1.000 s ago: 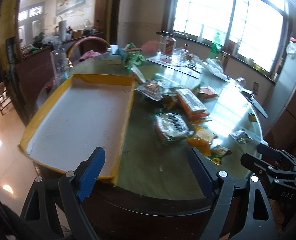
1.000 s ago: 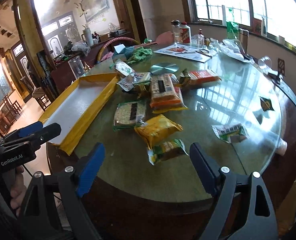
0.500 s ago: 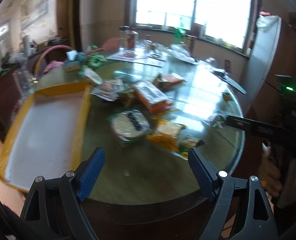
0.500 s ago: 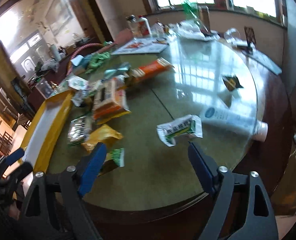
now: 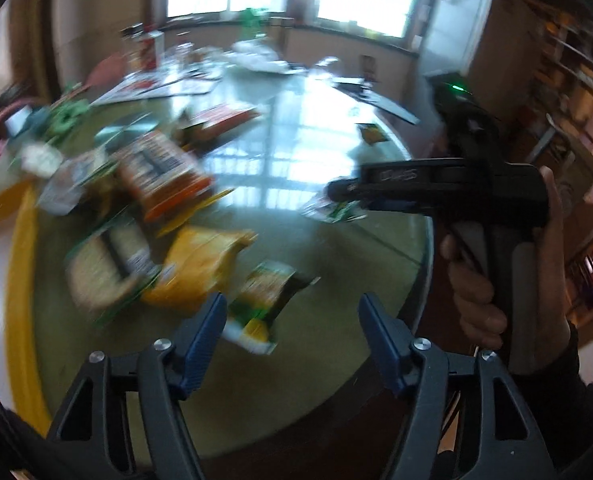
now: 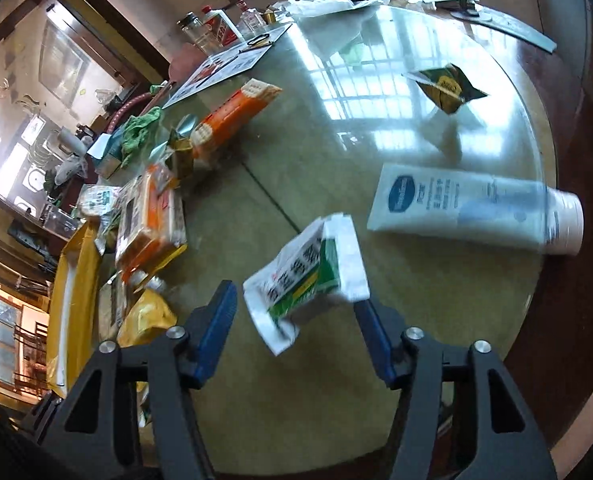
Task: Organize snacks
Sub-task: 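Grasp a white-green sachet with the right tool while the left tool grasps a small green packet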
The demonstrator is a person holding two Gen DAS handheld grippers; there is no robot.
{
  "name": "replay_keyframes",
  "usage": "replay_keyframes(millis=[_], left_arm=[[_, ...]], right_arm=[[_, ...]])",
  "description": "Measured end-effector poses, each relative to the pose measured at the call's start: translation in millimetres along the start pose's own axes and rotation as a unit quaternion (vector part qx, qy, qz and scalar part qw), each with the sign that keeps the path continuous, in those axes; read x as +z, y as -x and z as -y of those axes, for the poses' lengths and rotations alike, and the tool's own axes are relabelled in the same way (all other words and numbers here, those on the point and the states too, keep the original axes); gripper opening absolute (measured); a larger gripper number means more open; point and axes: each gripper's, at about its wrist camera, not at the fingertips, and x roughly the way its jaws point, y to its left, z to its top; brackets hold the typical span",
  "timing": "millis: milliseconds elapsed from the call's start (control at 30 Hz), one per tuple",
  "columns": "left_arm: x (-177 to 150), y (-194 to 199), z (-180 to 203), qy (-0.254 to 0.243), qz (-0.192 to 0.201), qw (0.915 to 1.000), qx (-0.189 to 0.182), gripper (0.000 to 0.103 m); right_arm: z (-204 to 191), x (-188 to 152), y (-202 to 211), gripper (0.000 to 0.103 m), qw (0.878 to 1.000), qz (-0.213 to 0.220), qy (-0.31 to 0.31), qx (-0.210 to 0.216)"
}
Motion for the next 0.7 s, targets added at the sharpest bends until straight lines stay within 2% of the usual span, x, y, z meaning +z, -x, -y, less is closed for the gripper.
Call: replay_keyframes(millis=[67, 100, 167, 267, 367, 433, 567, 700], left_arm=[[3.7, -16.2, 5.3, -0.016, -0.017, 0.9997, -0.008, 0.054], [4.7, -27.6, 8.6, -0.020, -0.033, 0.9992, 0.000, 0.040], [5.2, -36.1, 10.8, -0.020, -0.033, 0.9992, 0.009, 0.037], [2.8, -39.5, 9.2, -0.014, -0.036, 0.9989, 0.024, 0.026], [-1.6, -34.5, 7.3, -0.008, -0.031, 0.9993, 0.019, 0.019], [-2.6, -30.5, 3.9, 0.006, -0.022, 0.9997, 0.012, 0.008], [-5.0, -13.5, -10.5, 0.042, -0.007, 0.9989, -0.018, 0.005], [-8.5, 2.9, -14.5, 0.070, 0.021, 0.9960, -0.051, 0.004]], right_arm=[[2.0, 2.6, -2.3, 0.036, 1.000, -0.001, 0.008, -0.012], [3.9, 4.0, -3.7, 0.030, 1.000, -0.001, 0.007, -0.011], [6.6, 4.4, -4.2, 0.023, 1.000, -0.001, 0.007, -0.012], [6.4, -0.3, -2.5, 0.022, 1.000, 0.002, 0.019, -0.017], [3.8, -5.1, 0.1, 0.020, 0.999, 0.005, 0.031, -0.023], [1.8, -8.3, 0.7, 0.019, 0.999, 0.006, 0.038, -0.018], [-1.4, -11.7, 10.7, 0.019, 0.999, 0.021, 0.042, -0.015], [-11.6, -15.3, 31.7, 0.019, 0.997, 0.058, 0.056, -0.007]])
